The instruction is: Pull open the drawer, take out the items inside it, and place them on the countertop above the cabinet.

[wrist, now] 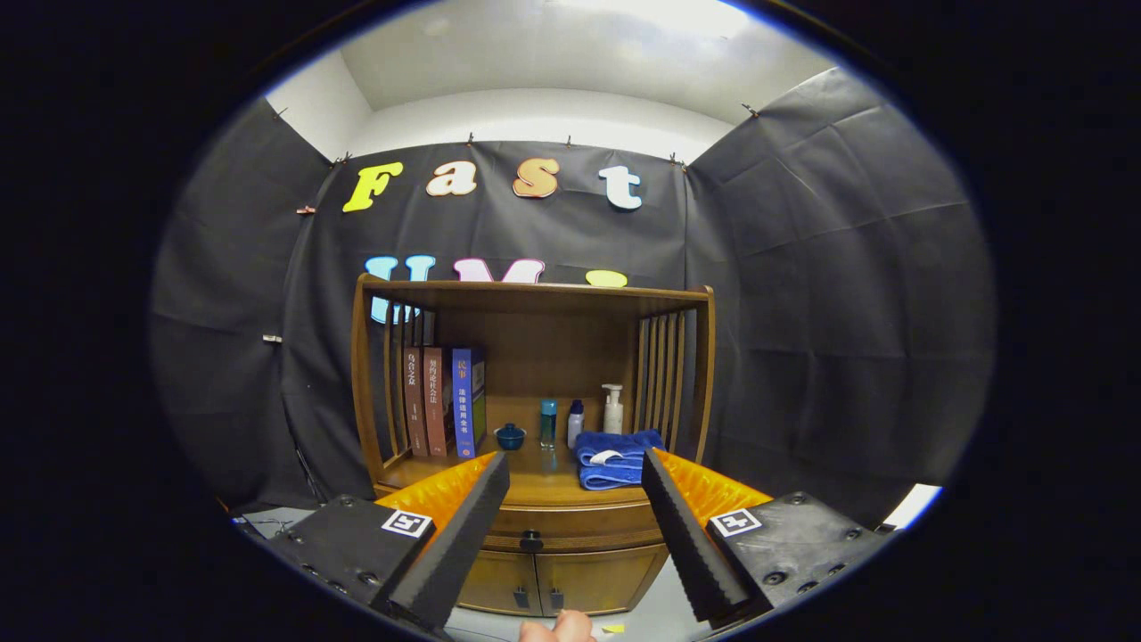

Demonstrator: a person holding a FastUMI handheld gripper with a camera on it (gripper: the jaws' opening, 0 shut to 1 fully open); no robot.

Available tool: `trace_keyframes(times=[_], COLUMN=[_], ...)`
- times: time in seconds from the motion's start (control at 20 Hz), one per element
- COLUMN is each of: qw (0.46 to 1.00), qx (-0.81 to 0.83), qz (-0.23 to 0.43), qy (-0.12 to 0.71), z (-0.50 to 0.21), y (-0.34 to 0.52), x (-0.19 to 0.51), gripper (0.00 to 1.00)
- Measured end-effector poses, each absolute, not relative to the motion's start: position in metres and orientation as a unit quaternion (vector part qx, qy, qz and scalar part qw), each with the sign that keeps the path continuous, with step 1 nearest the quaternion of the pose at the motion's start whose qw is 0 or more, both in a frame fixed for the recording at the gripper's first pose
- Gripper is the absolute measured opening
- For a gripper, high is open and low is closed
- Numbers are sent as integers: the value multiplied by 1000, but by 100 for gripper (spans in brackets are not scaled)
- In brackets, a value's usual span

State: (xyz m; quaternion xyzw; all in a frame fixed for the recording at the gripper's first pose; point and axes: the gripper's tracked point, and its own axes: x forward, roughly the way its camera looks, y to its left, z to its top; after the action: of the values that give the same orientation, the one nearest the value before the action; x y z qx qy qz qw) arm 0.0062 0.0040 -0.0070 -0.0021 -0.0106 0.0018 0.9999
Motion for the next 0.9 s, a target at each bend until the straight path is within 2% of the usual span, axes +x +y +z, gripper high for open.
trace_keyframes(times=[0.4, 0.9], qw=[999, 999], qx=[-21, 4], qz=[11, 19], qy=[-36, 49], z=[-75, -229], y=[17, 38], x=[26, 89], gripper=[98, 98])
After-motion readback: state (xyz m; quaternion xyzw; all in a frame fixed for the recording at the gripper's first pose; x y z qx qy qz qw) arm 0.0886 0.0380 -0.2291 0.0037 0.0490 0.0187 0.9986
